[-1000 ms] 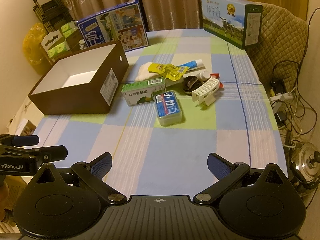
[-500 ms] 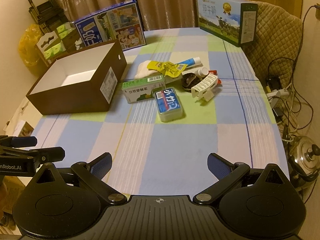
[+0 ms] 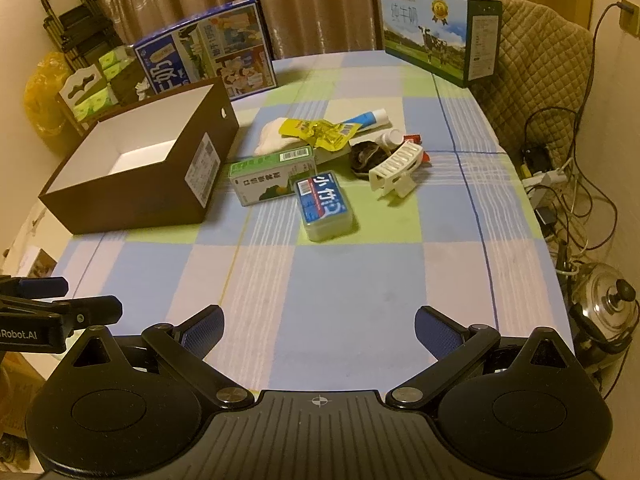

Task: Organize objects
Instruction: 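Move both tools toward the cluster of items on the table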

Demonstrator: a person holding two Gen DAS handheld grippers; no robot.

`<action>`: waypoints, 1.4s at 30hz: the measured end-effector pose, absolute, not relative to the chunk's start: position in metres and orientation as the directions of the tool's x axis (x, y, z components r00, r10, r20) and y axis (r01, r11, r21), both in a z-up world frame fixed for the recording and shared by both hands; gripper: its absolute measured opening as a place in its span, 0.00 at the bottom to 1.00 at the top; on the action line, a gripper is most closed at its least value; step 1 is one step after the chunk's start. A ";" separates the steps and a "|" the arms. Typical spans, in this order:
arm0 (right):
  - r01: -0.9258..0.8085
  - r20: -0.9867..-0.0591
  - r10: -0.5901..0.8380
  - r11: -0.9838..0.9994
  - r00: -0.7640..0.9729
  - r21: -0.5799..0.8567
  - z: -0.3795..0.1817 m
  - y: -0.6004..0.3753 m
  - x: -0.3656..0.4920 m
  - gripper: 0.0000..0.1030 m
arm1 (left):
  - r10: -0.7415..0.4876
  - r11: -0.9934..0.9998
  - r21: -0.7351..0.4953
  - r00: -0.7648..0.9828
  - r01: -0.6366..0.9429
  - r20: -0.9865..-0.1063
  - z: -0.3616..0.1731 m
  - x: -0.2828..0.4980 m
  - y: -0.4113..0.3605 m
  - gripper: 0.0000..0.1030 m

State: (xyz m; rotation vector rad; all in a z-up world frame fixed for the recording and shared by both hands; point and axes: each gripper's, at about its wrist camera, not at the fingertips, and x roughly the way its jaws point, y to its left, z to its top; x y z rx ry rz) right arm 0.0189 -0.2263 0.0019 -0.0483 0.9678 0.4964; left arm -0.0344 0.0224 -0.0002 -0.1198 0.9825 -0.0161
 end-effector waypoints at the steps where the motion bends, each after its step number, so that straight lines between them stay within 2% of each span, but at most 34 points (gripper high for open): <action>1: -0.426 -0.799 0.383 0.887 0.463 0.178 0.001 -0.227 0.022 0.97 | -0.066 0.993 -0.109 0.554 -0.044 -0.830 -0.001 -0.032 0.022 0.99; 26: -0.470 -0.823 0.396 0.863 0.408 0.183 -0.022 -0.259 0.125 0.97 | -0.018 0.990 -0.087 0.516 -0.110 -0.856 -0.020 0.060 -0.035 0.99; 42: -0.366 -0.829 0.358 0.908 0.430 0.203 -0.049 -0.293 0.172 0.97 | 0.014 0.990 -0.058 0.493 -0.130 -0.870 -0.067 0.125 -0.081 0.99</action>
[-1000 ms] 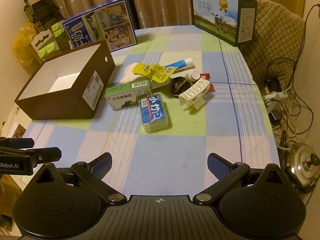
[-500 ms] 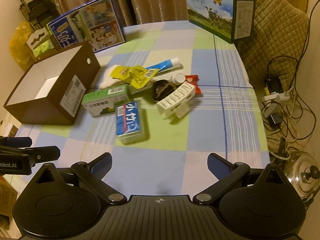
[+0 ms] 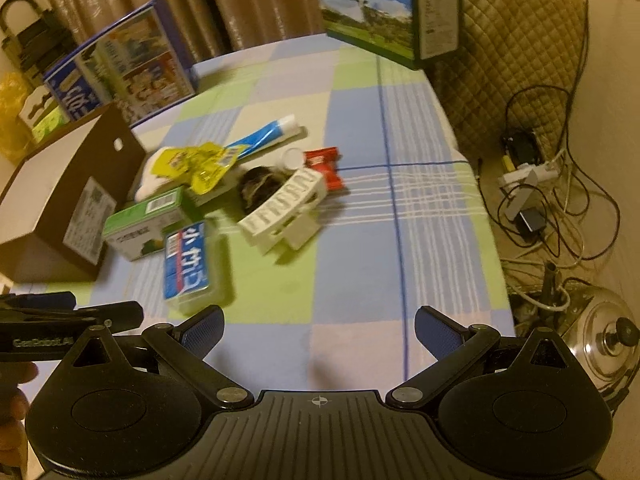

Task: Organize objects
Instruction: 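Move both tools toward the cluster of items on the table, then grasp the blue toothbrush case with the left tool while the right tool grasps the white holder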

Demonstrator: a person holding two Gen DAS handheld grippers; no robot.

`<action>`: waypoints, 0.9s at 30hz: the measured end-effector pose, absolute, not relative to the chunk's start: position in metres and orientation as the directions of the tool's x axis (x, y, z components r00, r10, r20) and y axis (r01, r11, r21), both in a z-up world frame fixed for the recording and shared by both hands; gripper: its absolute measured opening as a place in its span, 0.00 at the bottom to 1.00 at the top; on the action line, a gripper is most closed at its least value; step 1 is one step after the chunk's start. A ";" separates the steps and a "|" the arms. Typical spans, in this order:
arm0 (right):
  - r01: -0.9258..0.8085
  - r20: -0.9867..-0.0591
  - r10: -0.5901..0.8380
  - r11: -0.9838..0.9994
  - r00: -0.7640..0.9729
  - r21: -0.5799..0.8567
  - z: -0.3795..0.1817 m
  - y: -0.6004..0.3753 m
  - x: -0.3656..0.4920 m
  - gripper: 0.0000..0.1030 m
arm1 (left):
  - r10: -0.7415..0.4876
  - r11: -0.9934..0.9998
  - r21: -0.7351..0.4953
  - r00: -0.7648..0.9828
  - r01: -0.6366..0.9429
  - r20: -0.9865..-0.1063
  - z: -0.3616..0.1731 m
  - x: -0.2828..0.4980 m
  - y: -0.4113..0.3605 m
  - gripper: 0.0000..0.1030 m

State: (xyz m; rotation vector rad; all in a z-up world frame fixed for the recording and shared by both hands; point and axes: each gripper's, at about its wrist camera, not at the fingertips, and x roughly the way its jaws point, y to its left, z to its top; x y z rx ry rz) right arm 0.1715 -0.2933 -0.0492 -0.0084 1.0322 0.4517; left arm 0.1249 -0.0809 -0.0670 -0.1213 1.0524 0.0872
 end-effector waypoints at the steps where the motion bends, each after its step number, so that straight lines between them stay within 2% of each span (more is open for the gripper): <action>1: -0.361 -0.828 0.357 0.910 0.432 0.204 -0.050 -0.295 0.174 0.97 | 0.015 0.989 -0.061 0.493 -0.138 -0.870 -0.069 0.129 -0.082 0.99; 5: -0.341 -0.827 0.352 0.916 0.439 0.210 -0.053 -0.303 0.184 0.97 | 0.025 0.986 -0.060 0.496 -0.155 -0.868 -0.079 0.149 -0.088 0.99; 12: -0.306 -0.831 0.338 0.927 0.442 0.214 -0.059 -0.312 0.198 0.96 | 0.042 0.986 -0.040 0.474 -0.162 -0.880 -0.099 0.183 -0.100 0.90; 19: -0.273 -0.843 0.312 0.940 0.438 0.206 -0.064 -0.322 0.207 0.96 | 0.042 0.986 -0.035 0.448 -0.163 -0.893 -0.116 0.200 -0.103 0.87; 22: -0.271 -0.845 0.313 0.940 0.434 0.209 -0.065 -0.322 0.210 0.96 | 0.035 0.986 -0.042 0.443 -0.162 -0.896 -0.119 0.201 -0.100 0.73; 24: -0.276 -0.845 0.316 0.938 0.431 0.210 -0.066 -0.320 0.213 0.96 | 0.008 0.985 -0.070 0.439 -0.161 -0.898 -0.120 0.199 -0.097 0.57; 27: -0.286 -0.846 0.328 0.933 0.421 0.219 -0.068 -0.311 0.219 0.95 | 0.003 0.985 -0.074 0.439 -0.157 -0.898 -0.121 0.191 -0.091 0.52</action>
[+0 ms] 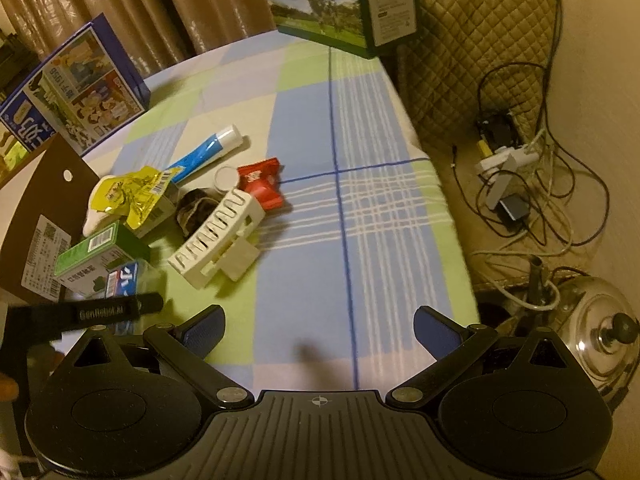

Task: Organize objects
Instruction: 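Grasp the blue toothbrush case with the left tool while the right tool grasps the white holder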

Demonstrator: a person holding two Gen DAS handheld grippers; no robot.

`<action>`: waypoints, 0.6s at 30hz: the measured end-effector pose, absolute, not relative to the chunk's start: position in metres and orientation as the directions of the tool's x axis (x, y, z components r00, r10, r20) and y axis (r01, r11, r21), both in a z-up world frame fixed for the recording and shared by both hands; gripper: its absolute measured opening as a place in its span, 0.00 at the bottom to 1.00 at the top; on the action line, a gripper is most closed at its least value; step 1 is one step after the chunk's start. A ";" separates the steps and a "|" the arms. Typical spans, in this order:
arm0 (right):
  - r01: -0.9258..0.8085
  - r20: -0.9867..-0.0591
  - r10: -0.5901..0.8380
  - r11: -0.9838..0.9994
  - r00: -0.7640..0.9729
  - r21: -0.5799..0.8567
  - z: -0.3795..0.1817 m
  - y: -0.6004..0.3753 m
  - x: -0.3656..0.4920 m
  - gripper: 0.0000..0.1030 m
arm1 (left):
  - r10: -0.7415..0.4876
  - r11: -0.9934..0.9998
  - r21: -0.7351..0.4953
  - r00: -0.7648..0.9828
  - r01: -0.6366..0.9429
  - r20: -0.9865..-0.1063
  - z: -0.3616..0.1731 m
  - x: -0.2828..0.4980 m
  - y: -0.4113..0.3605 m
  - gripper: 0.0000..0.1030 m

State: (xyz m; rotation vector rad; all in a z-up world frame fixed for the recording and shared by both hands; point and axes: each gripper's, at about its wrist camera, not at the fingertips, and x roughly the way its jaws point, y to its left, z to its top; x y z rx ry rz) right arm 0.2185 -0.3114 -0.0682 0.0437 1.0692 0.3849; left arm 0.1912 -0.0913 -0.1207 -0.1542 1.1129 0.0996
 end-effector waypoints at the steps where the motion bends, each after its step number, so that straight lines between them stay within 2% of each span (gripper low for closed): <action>1: -0.292 -0.844 0.335 0.930 0.418 0.225 -0.069 -0.309 0.220 0.94 | 0.005 0.986 -0.070 0.441 -0.153 -0.898 -0.120 0.187 -0.090 0.52; 6: -0.347 -0.837 0.381 0.904 0.394 0.249 -0.071 -0.287 0.231 0.84 | 0.019 0.983 -0.064 0.439 -0.173 -0.898 -0.118 0.159 -0.072 0.52; 14: -0.371 -0.823 0.416 0.887 0.388 0.273 -0.074 -0.247 0.253 0.68 | 0.093 0.950 -0.045 0.417 -0.309 -0.904 -0.114 0.115 -0.020 0.52; 18: -0.343 -0.832 0.397 0.900 0.387 0.270 -0.081 -0.232 0.267 0.65 | 0.129 0.930 -0.034 0.410 -0.367 -0.903 -0.113 0.099 -0.001 0.52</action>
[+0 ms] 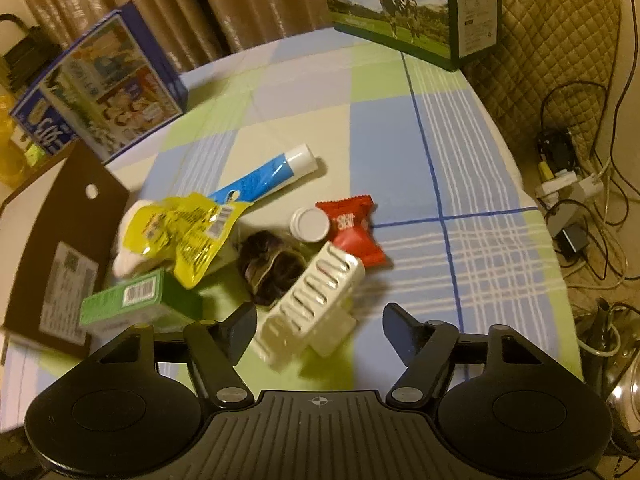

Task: Organize objects
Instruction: 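Grasp the blue toothbrush case with the left tool while the right tool grasps the white holder, then carry both items into the open box and release them from both tools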

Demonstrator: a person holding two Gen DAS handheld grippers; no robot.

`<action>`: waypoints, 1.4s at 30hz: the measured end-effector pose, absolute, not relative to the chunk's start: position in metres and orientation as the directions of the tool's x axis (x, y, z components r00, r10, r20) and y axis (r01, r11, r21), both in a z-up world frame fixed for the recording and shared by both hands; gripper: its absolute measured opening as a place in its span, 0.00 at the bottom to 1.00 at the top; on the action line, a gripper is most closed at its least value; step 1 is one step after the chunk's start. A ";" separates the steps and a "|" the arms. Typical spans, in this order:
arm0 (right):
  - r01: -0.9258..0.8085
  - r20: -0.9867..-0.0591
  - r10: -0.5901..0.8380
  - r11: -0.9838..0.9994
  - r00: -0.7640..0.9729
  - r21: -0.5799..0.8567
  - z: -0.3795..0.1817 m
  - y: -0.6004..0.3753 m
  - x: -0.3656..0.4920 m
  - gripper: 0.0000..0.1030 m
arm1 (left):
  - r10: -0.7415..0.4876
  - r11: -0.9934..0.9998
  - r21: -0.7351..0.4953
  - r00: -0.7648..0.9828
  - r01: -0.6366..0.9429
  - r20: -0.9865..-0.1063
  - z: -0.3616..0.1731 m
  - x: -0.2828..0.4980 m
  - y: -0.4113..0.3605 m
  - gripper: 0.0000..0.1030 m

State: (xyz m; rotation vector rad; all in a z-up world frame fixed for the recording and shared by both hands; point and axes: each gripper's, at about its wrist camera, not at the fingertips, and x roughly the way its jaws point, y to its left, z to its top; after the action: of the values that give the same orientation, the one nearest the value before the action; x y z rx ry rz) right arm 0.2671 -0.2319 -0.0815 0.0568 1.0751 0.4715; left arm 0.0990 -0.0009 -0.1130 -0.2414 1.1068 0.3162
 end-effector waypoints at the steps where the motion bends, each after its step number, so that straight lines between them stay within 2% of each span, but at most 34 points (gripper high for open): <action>1: -0.338 -0.835 0.398 0.900 0.380 0.276 -0.084 -0.229 0.271 0.64 | 0.136 0.924 -0.034 0.409 -0.381 -0.902 -0.113 0.096 0.004 0.52; 3: -0.328 -0.854 0.380 0.906 0.356 0.266 -0.089 -0.222 0.277 0.61 | 0.149 0.913 -0.032 0.406 -0.406 -0.902 -0.113 0.092 0.011 0.52; 6: -0.343 -0.877 0.348 0.910 0.331 0.231 -0.097 -0.214 0.282 0.52 | 0.157 0.904 -0.033 0.403 -0.426 -0.902 -0.112 0.089 0.018 0.52; 8: -0.378 -0.887 0.335 0.903 0.317 0.205 -0.099 -0.209 0.282 0.33 | 0.160 0.901 -0.033 0.402 -0.433 -0.901 -0.111 0.090 0.021 0.52; 10: -0.421 -0.898 0.316 0.891 0.306 0.170 -0.100 -0.208 0.280 0.25 | 0.161 0.899 -0.034 0.402 -0.436 -0.902 -0.112 0.090 0.023 0.52; 15: -0.544 -0.906 0.314 0.831 0.283 0.118 -0.101 -0.213 0.260 0.24 | 0.162 0.908 -0.024 0.403 -0.419 -0.901 -0.112 0.088 0.023 0.52; 20: -0.613 -0.906 0.362 0.773 0.219 0.161 -0.103 -0.228 0.231 0.24 | 0.149 0.922 -0.016 0.393 -0.387 -0.907 -0.113 0.085 0.021 0.52; 25: -0.633 -0.903 0.386 0.752 0.191 0.187 -0.102 -0.229 0.212 0.25 | 0.167 0.931 0.015 0.387 -0.366 -0.907 -0.115 0.083 0.017 0.52; 29: -0.632 -0.904 0.379 0.754 0.197 0.178 -0.102 -0.220 0.213 0.25 | 0.167 0.933 0.020 0.383 -0.360 -0.908 -0.117 0.089 0.015 0.56; 31: -0.640 -0.904 0.377 0.749 0.201 0.170 -0.101 -0.220 0.213 0.24 | 0.169 0.935 0.024 0.383 -0.354 -0.908 -0.117 0.091 0.015 0.52; 42: -0.606 -0.885 0.412 0.768 0.217 0.209 -0.087 -0.206 0.190 0.24 | 0.096 0.964 -0.014 0.397 -0.264 -0.913 -0.108 0.079 0.030 0.51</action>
State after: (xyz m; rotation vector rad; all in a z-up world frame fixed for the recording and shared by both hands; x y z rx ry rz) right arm 0.1904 -0.2064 -0.0872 -0.1971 1.1532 0.7105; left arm 0.0793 0.0302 -0.1080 -0.1656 1.1408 0.2292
